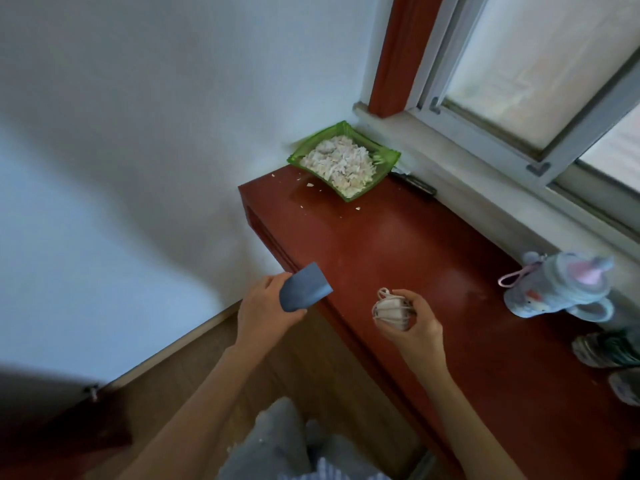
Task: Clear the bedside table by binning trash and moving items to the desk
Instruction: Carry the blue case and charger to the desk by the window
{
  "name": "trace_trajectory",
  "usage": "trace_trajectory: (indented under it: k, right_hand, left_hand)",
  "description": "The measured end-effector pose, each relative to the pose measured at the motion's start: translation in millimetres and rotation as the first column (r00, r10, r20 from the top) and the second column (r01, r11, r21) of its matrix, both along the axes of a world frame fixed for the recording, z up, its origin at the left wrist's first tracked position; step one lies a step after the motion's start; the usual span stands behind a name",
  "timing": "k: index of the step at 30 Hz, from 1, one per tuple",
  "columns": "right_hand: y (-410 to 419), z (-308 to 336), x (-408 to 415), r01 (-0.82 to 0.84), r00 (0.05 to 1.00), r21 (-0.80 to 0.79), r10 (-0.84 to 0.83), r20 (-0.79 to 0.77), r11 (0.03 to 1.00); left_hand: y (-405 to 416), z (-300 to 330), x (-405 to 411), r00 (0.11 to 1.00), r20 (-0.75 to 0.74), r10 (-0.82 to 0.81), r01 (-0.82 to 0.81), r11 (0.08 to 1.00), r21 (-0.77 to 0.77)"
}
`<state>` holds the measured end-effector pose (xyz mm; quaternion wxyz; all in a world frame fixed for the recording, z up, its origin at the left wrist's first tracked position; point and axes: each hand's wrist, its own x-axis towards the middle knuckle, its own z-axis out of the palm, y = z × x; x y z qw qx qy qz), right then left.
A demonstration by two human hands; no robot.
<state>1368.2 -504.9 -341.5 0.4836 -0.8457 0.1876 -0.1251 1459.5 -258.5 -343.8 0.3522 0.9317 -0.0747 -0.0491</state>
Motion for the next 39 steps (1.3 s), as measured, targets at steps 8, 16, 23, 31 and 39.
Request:
trace_trajectory:
  k: [8, 16, 23, 31, 39]
  right_hand:
    - [-17, -22, 52, 0.215, 0.975, -0.033, -0.216, -0.058, 0.976]
    - [-6, -24, 110, 0.436, 0.895, -0.039, -0.438, -0.089, 0.899]
    - [14, -26, 121, 0.605, 0.787, -0.019, -0.601, -0.141, 0.796]
    - [12, -28, 117, 0.686, 0.712, -0.054, -0.685, -0.157, 0.726]
    - [-6, -18, 104, 0.734, 0.658, -0.093, -0.738, -0.150, 0.673]
  left_hand:
    - [-40, -20, 100, 0.978, -0.049, -0.201, 0.203, 0.978, 0.052]
    - [-70, -32, 203, 0.906, -0.073, -0.418, 0.423, 0.901, 0.096]
    - [-117, -35, 229, 0.877, -0.036, -0.479, 0.480, 0.869, 0.124]
    - [-185, -39, 220, 0.872, -0.059, -0.485, 0.489, 0.870, 0.063]
    - [-237, -48, 233, 0.866, -0.069, -0.496, 0.500, 0.857, 0.123]
